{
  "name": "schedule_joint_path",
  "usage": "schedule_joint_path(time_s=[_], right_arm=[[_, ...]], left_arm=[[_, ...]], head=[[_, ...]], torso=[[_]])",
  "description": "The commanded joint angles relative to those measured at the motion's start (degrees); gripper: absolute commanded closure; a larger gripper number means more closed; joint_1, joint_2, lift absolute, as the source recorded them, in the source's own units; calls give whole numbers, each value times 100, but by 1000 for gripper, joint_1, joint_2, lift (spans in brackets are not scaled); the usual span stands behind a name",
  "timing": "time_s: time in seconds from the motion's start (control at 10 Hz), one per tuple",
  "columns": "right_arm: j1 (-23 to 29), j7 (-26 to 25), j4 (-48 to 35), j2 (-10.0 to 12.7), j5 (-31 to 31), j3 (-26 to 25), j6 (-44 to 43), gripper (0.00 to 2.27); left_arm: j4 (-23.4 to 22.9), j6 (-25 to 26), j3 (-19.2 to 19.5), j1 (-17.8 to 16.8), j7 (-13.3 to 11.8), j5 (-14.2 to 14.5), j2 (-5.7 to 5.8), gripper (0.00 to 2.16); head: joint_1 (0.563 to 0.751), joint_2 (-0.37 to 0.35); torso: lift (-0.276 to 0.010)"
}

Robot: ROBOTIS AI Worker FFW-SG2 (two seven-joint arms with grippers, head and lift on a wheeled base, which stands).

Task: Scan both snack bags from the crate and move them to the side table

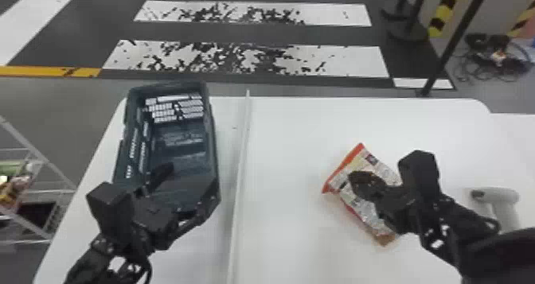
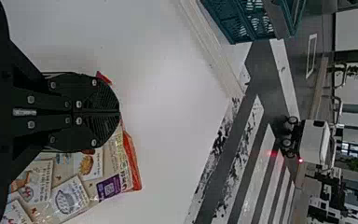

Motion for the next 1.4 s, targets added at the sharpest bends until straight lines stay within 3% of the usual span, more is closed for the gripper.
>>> schedule_joint_path(time_s=[0.0,0.4,0.9,1.0,1.3], right_arm=[[-258,260,343,0,-75,2,-31,2250],[-864,409,1432,0,-57,81,-365,2250],[-978,400,2303,35,-92,107,-893,2250],[-917,400,2223,35,-154,90,-928,2250],[-398,409,896,35,-576,-192,-647,2250]], left_arm=[[2,3,8,0,-2,0,3,103],[20,20,8,0,-2,-17,-15,103],[55,20,-19,-26,-19,-26,-41,103],[55,20,-10,-26,-19,-26,-41,103],[28,20,-19,0,-19,-26,-41,103]], head=[[695,28],[695,36],[695,9],[695,9],[695,18]], torso=[[-75],[-75],[-75],[-75],[-75]])
